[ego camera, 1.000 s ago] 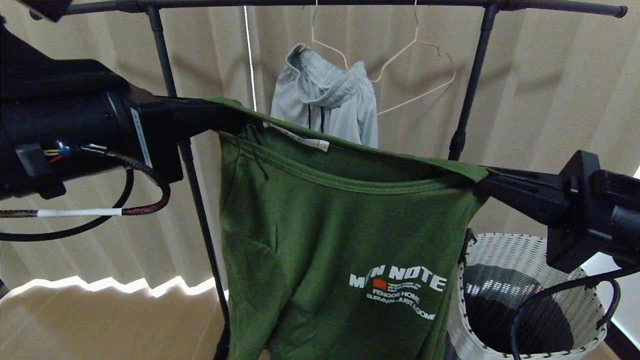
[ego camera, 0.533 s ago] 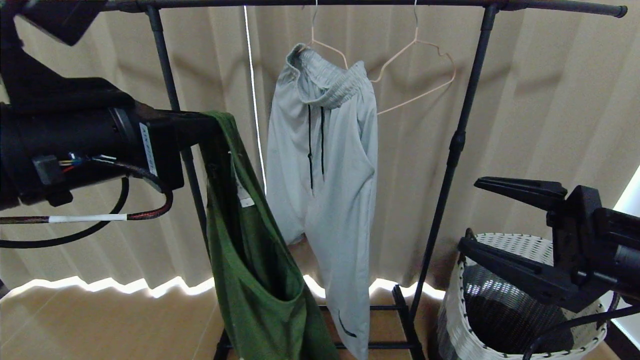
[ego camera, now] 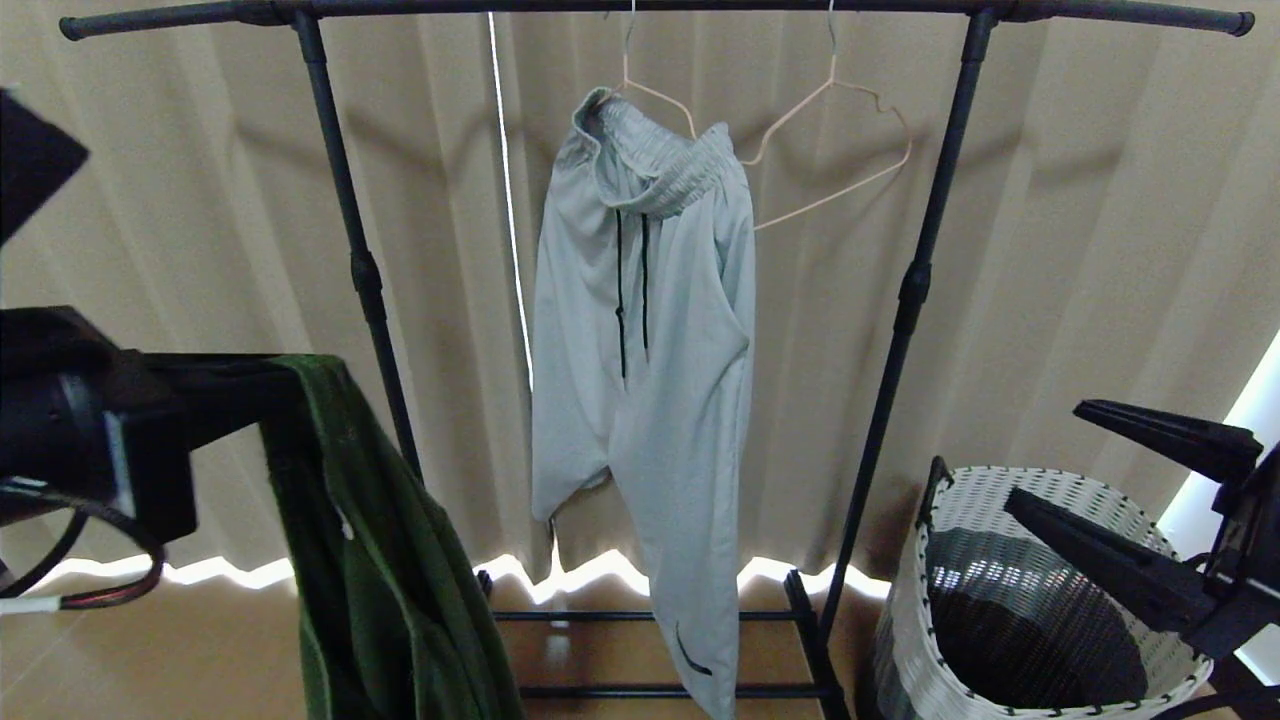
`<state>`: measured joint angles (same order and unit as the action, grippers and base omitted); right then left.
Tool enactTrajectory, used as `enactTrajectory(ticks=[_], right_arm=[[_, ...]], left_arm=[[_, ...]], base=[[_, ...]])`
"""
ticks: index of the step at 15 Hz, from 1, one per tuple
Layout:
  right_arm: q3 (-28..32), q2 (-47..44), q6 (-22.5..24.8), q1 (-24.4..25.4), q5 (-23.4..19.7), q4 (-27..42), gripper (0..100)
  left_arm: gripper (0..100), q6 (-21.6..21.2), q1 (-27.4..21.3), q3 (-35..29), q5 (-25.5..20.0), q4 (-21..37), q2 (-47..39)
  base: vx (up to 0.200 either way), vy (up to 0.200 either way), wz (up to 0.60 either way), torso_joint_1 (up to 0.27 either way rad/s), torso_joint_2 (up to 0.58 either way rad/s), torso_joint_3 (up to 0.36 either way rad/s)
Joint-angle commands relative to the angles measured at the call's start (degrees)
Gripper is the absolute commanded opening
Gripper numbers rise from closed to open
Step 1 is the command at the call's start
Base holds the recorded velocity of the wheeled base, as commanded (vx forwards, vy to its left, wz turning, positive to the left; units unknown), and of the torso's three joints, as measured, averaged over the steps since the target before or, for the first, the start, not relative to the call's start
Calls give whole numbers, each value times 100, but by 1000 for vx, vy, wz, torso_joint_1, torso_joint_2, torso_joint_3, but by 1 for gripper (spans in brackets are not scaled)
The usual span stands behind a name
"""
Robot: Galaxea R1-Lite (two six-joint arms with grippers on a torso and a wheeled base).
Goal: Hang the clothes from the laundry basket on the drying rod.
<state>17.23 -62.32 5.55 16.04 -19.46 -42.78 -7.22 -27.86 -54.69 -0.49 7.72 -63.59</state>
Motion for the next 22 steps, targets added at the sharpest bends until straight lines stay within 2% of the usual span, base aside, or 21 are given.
enactTrajectory(ticks=[1,2,3,5,7,8,10,12,16,18,21,22], right_arm=[[-404,334,8,-418,232,6,100],[-536,361,8,-550,311,6,100],[-791,413,8,-769,425,-3,100],[-1186,528,-10,-840,583,-3,100],[-1415,730,-27,-848,1040,24,100],[-1415,730,-19,-848,1128,33,100],[-1389,721,96,-848,1620,261,100],[-1424,783,386,-848,1664,279,100],[-1476,1108,720,-848,1682,305,100],[-1529,1117,922,-848,1717,305,100],[-1529,1055,939,-848,1893,323,100],[-1538,1064,939,-848,1910,323,100]], left_arm=[[0,-8,667,441,-4,204,953],[0,-8,843,573,-4,204,1120],[0,-8,1239,951,-30,204,1489],[0,36,1792,1918,-57,107,2245],[0,89,1889,2718,-39,-25,3177],[0,98,1889,2779,-30,-25,3282],[0,115,1898,2867,-22,2,3704],[0,379,1898,2858,-30,-16,3783],[0,361,1898,2973,-13,2,3748],[0,247,1951,3227,-4,-7,3555],[0,27,2522,3438,22,-51,3238],[0,-298,2996,3605,22,-183,3203]], base=[[0,0,0,0,0,0],[0,0,0,0,0,0],[0,0,0,0,0,0],[0,0,0,0,0,0],[0,0,0,0,0,0],[0,0,0,0,0,0],[0,0,0,0,0,0],[0,0,0,0,0,0],[0,0,0,0,0,0],[0,0,0,0,0,0],[0,0,0,0,0,0],[0,0,0,0,0,0]])
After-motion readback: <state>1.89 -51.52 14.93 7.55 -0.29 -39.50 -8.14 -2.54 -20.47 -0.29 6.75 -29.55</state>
